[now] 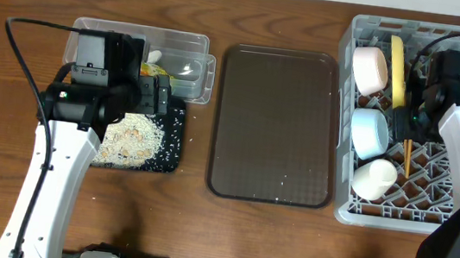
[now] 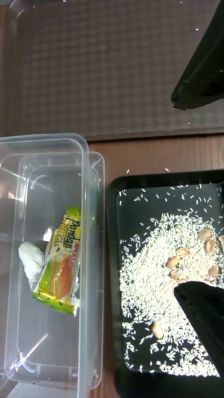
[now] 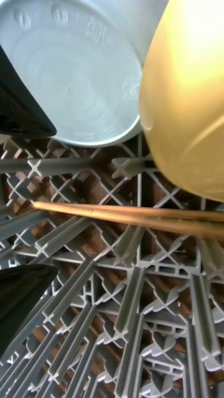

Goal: Sort waste into correct bins and load items into the dishwasher rack

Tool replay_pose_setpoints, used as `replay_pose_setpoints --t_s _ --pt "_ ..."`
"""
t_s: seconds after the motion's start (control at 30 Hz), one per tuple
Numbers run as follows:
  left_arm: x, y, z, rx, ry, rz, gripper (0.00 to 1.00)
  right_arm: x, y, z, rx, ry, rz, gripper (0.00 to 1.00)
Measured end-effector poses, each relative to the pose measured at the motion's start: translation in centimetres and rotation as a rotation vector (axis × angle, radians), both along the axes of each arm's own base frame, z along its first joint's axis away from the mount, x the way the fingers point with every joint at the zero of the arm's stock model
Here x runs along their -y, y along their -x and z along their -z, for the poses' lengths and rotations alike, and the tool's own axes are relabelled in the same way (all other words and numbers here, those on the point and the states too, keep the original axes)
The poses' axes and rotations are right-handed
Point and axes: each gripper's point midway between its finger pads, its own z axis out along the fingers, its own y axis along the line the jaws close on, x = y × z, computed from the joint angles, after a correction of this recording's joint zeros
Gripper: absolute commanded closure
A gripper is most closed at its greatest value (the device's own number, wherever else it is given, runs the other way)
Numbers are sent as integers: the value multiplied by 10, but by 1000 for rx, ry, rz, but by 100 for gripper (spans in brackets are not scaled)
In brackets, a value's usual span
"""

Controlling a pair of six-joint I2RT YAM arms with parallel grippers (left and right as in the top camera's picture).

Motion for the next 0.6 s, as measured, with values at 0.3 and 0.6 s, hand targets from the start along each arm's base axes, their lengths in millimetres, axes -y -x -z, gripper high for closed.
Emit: replay_pose_setpoints --t_s 0.3,0.6 --pt "0 0 0 0 0 0 9 -33 -26 -90 177 -180 -43 1" --pt "0 0 0 0 0 0 9 -69 18 -227 513 -314 -61 1"
